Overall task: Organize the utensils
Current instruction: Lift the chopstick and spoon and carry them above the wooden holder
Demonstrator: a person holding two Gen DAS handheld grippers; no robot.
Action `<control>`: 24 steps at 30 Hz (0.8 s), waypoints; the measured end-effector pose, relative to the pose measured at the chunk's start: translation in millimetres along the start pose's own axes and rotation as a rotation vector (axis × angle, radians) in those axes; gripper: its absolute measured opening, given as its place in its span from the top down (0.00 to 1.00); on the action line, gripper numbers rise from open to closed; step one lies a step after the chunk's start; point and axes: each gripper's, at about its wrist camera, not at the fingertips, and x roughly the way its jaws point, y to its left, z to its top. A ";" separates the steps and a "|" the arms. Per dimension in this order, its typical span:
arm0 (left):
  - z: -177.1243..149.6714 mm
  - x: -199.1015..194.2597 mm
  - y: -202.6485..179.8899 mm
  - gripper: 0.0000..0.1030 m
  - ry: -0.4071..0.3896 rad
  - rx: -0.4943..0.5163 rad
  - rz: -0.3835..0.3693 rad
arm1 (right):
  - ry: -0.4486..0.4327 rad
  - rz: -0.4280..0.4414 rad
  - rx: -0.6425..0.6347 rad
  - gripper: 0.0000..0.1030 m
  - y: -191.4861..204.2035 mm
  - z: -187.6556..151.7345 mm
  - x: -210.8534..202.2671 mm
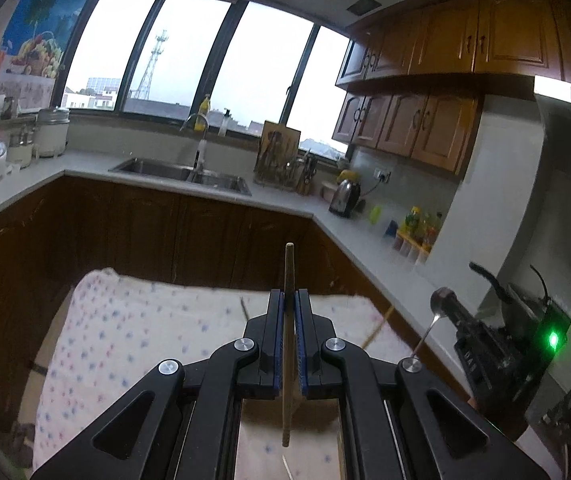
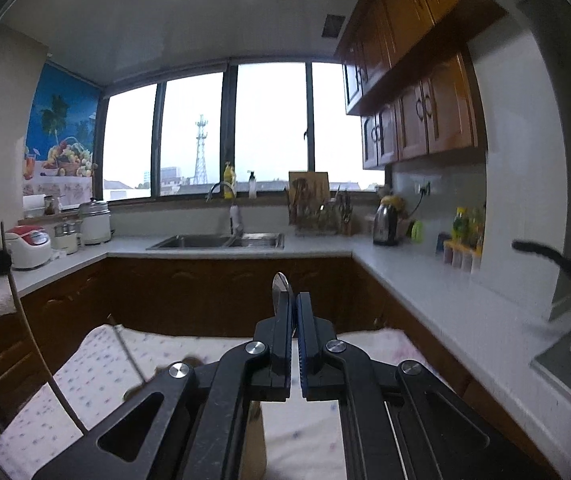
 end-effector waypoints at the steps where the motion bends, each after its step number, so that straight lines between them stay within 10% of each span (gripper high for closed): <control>1: 5.5 8.2 1.4 0.97 -0.012 0.000 0.003 | -0.013 -0.007 -0.014 0.98 4.0 1.0 2.1; 24: -56.7 158.6 31.6 0.96 0.023 -0.076 0.080 | 0.058 0.000 -0.071 0.98 26.4 -66.2 42.2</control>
